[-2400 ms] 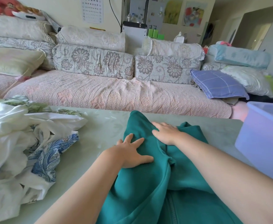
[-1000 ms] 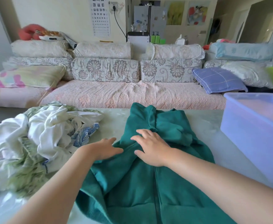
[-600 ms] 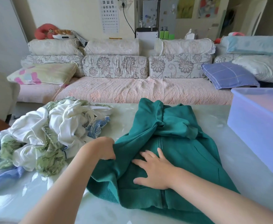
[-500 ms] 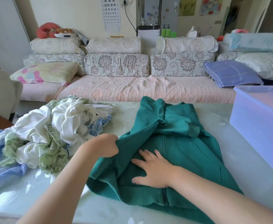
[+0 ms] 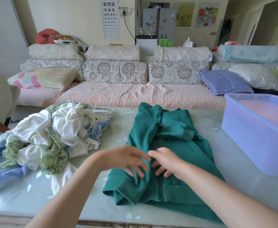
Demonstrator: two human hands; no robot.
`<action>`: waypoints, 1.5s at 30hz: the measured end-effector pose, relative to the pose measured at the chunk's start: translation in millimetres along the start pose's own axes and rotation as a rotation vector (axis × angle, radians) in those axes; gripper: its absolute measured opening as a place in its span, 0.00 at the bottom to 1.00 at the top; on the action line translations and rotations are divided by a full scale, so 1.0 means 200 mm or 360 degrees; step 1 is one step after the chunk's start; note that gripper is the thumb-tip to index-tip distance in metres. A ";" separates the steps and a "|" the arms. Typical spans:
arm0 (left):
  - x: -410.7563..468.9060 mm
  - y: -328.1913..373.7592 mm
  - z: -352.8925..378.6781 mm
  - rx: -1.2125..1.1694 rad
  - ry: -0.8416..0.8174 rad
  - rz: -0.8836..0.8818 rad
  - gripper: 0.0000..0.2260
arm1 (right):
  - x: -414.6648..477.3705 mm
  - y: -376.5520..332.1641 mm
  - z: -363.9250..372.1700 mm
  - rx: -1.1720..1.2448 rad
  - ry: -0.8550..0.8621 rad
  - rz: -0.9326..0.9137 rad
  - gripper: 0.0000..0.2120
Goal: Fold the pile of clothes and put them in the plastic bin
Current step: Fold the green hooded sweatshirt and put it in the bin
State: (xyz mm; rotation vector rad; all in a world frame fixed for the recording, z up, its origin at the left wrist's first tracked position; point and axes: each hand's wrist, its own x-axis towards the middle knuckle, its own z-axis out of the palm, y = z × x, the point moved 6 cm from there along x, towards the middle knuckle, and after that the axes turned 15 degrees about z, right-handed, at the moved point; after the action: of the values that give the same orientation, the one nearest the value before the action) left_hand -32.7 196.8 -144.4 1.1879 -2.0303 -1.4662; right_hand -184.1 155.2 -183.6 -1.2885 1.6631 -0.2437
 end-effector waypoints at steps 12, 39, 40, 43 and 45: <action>-0.01 -0.35 -0.16 0.0556 0.0514 -0.0404 0.30 | -0.01 -0.05 -0.13 0.0537 0.0492 -0.0080 0.10; 0.17 -0.13 -0.11 0.1073 0.0310 0.0283 0.03 | 0.02 -0.09 -0.09 -0.1584 0.0568 -0.0587 0.26; 0.21 -0.16 -0.12 0.1089 0.0340 0.0297 0.04 | 0.06 -0.12 -0.12 -0.1453 0.0602 -0.0554 0.22; 0.31 -0.19 -0.23 0.1156 0.0676 0.0395 0.05 | 0.14 -0.22 -0.23 -0.1018 0.0848 -0.0490 0.14; 0.35 -0.20 -0.29 0.1265 0.0861 0.0423 0.12 | 0.18 -0.28 -0.31 -0.0774 0.1075 -0.0422 0.12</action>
State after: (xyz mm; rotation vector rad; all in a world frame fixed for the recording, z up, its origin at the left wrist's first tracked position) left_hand -15.2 101.8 -169.8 1.3131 -2.2728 -0.1342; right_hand -195.5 78.4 -137.7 -1.9453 2.1987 -0.4958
